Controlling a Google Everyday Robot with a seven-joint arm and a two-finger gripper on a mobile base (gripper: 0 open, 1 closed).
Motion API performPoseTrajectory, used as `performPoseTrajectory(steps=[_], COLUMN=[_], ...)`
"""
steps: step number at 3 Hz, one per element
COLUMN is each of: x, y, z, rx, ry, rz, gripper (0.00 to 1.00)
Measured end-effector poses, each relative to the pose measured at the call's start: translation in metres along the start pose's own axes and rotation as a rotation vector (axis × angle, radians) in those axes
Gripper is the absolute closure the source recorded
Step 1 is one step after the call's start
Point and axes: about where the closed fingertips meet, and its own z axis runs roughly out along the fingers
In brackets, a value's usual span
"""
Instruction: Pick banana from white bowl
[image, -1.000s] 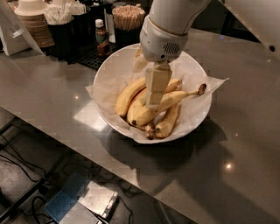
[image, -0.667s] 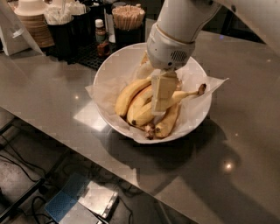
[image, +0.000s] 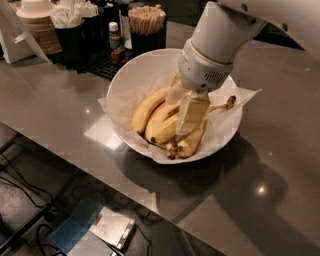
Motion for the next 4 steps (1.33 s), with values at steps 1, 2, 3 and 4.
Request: performPoseTrajectory(steps=[1, 2, 3, 4], x=[0.0056, 0.0029, 0.0029, 0.0028], y=[0.0014, -0.0002, -0.0002, -0.0002], z=[0.0014, 0.0083, 0.0083, 0.0083], rx=[0.040, 0.040, 0.040, 0.040], ry=[-0.014, -0.044, -0.044, -0.044], rz=[0.034, 0.042, 0.042, 0.042], gripper=[0.66, 0.98, 0.90, 0.77])
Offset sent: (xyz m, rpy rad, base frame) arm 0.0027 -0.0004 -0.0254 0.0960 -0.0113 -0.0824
